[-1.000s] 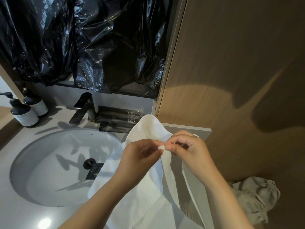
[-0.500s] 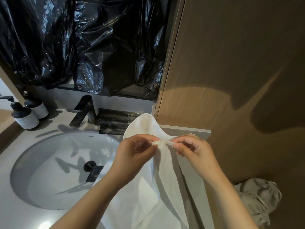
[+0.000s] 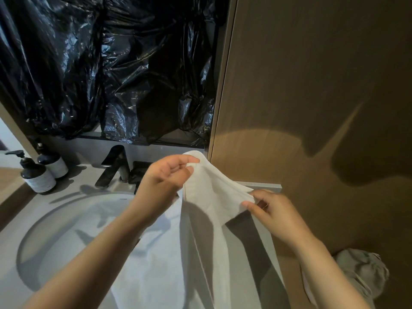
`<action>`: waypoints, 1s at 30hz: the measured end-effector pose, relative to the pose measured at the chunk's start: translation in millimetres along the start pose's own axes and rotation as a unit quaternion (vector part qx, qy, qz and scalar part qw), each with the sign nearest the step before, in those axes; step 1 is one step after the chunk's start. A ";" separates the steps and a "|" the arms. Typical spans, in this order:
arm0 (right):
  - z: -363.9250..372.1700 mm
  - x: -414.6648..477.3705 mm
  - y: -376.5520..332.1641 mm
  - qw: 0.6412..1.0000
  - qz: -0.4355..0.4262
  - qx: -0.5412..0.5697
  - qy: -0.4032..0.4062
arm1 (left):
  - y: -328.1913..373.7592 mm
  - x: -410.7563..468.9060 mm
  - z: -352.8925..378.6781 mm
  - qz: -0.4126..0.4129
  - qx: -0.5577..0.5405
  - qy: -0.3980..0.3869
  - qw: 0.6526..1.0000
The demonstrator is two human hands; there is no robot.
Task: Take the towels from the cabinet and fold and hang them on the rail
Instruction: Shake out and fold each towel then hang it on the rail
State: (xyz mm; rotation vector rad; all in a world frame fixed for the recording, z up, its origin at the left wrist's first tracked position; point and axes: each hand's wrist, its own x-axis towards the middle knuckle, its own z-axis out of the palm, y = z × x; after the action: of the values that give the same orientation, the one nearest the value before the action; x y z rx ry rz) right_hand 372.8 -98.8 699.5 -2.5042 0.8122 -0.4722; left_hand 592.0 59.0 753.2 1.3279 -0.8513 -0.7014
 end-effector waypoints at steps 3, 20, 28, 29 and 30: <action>-17.3 8.4 -1.0 0.999 -0.024 -0.042 0.009 | 15.4 8.3 -5.8 0.029 0.004 -0.023 0.999; -73.7 -0.5 30.4 0.991 0.047 -0.097 0.078 | 78.3 49.0 -18.2 0.084 -0.057 -0.071 0.992; -55.0 -13.5 49.8 0.992 0.054 -0.106 0.034 | 77.7 69.2 -15.7 0.091 0.009 -0.041 0.995; -51.8 -16.0 53.8 0.993 0.067 -0.099 0.021 | 77.5 71.1 -14.5 0.088 0.012 -0.039 0.995; -48.6 -18.7 57.5 0.992 0.083 -0.092 0.008 | 76.6 73.5 -13.3 0.086 0.018 -0.036 0.995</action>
State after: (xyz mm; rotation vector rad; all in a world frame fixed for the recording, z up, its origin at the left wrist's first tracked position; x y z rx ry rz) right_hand 310.3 -144.1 706.7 -2.5719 1.1046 -0.3770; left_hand 639.4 14.0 837.9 1.2495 -1.0272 -0.6033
